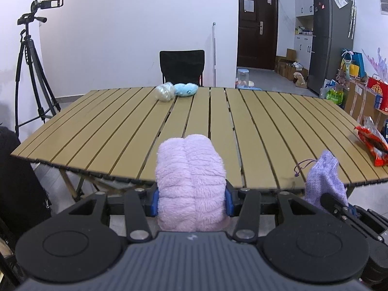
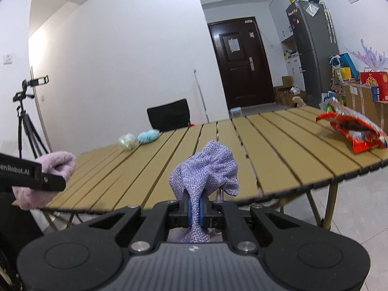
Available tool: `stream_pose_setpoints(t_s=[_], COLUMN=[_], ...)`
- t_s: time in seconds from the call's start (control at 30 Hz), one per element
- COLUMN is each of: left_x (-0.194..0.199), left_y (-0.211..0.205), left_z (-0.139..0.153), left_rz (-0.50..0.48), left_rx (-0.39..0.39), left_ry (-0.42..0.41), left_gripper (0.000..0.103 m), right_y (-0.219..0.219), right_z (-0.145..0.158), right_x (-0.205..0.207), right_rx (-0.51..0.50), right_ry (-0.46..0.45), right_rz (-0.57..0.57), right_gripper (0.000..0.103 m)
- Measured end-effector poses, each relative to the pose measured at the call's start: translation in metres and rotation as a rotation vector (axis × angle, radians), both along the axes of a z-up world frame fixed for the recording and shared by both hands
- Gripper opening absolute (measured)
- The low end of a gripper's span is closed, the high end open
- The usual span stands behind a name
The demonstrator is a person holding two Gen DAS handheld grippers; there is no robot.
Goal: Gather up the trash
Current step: 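Carry both tools down under the table toward the black bin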
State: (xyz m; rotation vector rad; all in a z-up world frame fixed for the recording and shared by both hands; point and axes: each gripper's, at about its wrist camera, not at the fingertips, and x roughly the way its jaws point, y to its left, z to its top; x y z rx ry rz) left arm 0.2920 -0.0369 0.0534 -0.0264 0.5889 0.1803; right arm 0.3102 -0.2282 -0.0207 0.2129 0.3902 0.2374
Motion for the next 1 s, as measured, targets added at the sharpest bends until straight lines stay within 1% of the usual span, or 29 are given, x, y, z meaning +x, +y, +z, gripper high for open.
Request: stream_pose_setpoints(t_s=[0.4,0.73,1.0], left_x=[-0.045,-0.064,-0.07], left_y=[0.022,0.039,0.054], left_z=[-0.028,-0.059,-0.09], left_rz=[0.012,0.018,0.031], left_rx=[-0.017,-0.019,-0.009], left_ry=[0.044,0.102,0.153], left_gripper=[0.048,0.048,0.048], right_y=[0.023,0.036,0.04], right_z=[-0.029,-0.053,-0.076], right_x=[-0.047,-0.063,-0.069], right_rx=[-0.094,-0.181,-0.249], right_ry=[0.075,0.137,0.194], right_rz=[0.046,0.076,0.094], right_gripper=[0.006,0.006,0.006])
